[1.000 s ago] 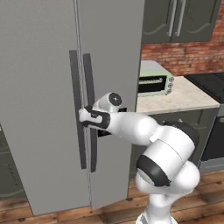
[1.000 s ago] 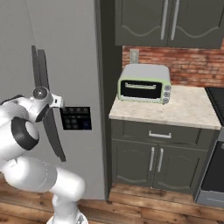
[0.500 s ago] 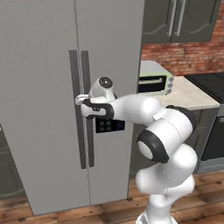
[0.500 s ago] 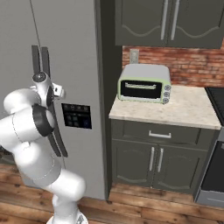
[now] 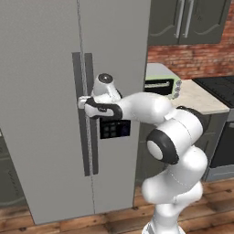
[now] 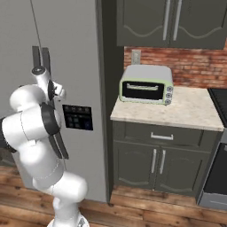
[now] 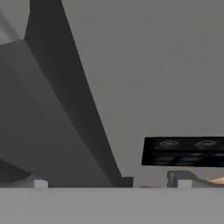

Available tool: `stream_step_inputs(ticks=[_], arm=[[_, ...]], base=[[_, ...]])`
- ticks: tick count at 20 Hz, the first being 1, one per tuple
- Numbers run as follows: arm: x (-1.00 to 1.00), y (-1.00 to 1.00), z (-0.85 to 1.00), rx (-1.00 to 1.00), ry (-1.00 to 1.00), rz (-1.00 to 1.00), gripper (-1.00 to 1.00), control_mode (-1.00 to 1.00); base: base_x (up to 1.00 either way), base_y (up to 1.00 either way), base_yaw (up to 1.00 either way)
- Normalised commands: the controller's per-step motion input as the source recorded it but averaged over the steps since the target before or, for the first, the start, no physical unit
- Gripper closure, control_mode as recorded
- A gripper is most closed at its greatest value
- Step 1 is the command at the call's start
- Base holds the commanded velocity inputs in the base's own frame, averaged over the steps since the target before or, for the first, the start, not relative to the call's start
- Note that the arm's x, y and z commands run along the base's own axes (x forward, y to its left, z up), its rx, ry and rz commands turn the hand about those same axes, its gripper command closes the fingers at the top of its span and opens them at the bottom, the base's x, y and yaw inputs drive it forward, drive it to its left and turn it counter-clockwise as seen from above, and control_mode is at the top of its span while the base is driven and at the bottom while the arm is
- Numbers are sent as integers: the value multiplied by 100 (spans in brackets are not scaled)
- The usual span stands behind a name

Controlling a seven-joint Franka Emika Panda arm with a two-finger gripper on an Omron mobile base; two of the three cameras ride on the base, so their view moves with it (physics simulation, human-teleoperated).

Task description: Take the bottled waters from the counter and place them in the freezer to freeze. Close the freezer door after placing the bottles.

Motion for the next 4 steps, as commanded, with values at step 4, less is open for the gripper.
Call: stream_step_inputs(ticks=[4], arm=[[68, 0, 3, -1, 8, -7, -100, -100]], base=[[0, 0, 0]])
